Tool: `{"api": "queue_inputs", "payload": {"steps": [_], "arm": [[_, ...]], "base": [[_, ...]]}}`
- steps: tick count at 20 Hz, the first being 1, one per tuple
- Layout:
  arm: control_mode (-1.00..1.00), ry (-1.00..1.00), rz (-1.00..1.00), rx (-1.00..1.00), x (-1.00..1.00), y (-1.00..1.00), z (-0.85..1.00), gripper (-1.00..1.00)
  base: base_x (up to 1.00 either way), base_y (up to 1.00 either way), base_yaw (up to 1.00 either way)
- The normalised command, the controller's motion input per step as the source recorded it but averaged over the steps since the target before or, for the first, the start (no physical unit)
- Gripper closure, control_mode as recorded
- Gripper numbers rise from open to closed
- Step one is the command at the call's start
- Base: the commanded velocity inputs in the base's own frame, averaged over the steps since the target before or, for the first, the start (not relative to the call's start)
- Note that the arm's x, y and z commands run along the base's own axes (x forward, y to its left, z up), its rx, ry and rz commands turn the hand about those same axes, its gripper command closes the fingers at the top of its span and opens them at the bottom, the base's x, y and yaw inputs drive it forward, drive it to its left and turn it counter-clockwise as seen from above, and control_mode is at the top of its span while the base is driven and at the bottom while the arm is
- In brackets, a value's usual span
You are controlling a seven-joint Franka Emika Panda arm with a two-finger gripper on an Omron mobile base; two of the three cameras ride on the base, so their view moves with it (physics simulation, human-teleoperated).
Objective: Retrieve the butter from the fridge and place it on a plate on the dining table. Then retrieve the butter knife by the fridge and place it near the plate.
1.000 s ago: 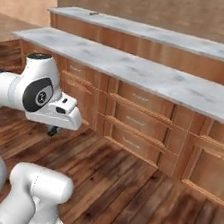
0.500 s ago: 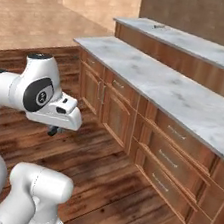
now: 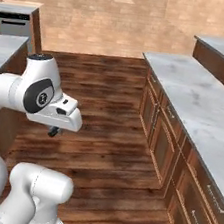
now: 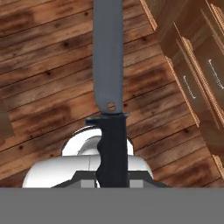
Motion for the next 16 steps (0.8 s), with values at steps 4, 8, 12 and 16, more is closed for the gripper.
{"api": "queue_inputs", "payload": {"steps": [4, 8, 12, 16], "arm": [[1.0, 0.0, 0.0, 0.0, 0.0, 0.0, 0.0, 1.0], [1.0, 0.0, 0.0, 0.0, 0.0, 0.0, 0.0, 1.0], [1.0, 0.0, 0.0, 0.0, 0.0, 0.0, 0.0, 1.0], [1.0, 0.0, 0.0, 0.0, 0.0, 0.0, 0.0, 1.0]], "base": [[1.0, -0.19, 0.61], [1.0, 0.0, 0.38], [1.0, 0.0, 0.16], [1.0, -0.05, 0.0]]}}
